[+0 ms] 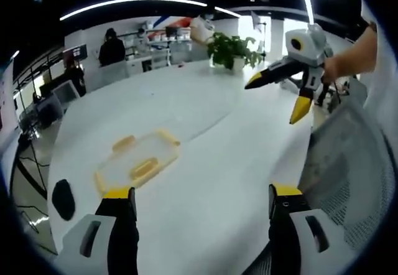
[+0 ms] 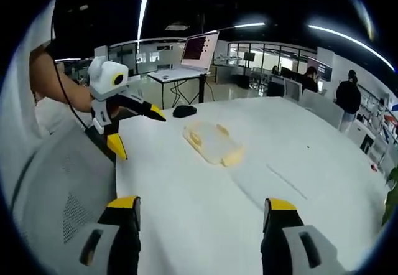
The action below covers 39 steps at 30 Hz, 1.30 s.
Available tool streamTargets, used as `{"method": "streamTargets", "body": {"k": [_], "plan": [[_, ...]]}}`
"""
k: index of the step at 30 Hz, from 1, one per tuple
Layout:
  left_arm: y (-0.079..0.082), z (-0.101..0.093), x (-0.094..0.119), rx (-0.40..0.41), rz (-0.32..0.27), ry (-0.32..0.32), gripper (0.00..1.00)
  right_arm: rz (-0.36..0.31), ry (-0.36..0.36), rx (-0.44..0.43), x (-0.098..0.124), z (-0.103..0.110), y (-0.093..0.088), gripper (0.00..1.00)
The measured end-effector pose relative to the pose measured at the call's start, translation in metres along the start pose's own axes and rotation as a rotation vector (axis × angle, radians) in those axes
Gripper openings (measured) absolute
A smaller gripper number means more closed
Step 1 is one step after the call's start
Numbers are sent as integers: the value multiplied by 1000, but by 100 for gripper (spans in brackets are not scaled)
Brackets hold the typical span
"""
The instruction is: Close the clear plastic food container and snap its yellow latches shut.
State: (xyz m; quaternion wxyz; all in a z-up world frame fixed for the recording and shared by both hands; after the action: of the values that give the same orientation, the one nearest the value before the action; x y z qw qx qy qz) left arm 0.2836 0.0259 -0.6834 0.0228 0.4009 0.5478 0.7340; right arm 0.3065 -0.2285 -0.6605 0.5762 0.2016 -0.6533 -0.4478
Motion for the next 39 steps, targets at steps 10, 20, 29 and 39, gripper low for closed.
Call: {"method": "streamTargets", "body": {"k": [10,20,29,39], "plan": [[-9,12,5,-3,22,17,86,4,28,19,-10,-5,12,80],[-13,26,2,-9,41,23,85,25,58,36,-23,-11,16,79],[-14,38,0,-22,55,33,85,21,61,29,-27,-22,22,78],[-16,51,-4,-21,69,41,84,36,80,42,-34,-29,24,77]]}}
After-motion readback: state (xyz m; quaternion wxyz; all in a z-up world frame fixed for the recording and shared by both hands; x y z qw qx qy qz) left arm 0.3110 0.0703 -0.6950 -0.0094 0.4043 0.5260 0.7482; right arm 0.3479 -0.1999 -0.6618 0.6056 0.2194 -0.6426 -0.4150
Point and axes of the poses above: the point that each gripper's makers call its tool centre point, and the gripper's own axes: x roughly backward along the fingers, z roughly to its left, y roughly out of its top, the point moved 7 cm from there along x, roughly backward along the fingers, and after that the axes turned 9 degrees about y, right-handed, at the moved point
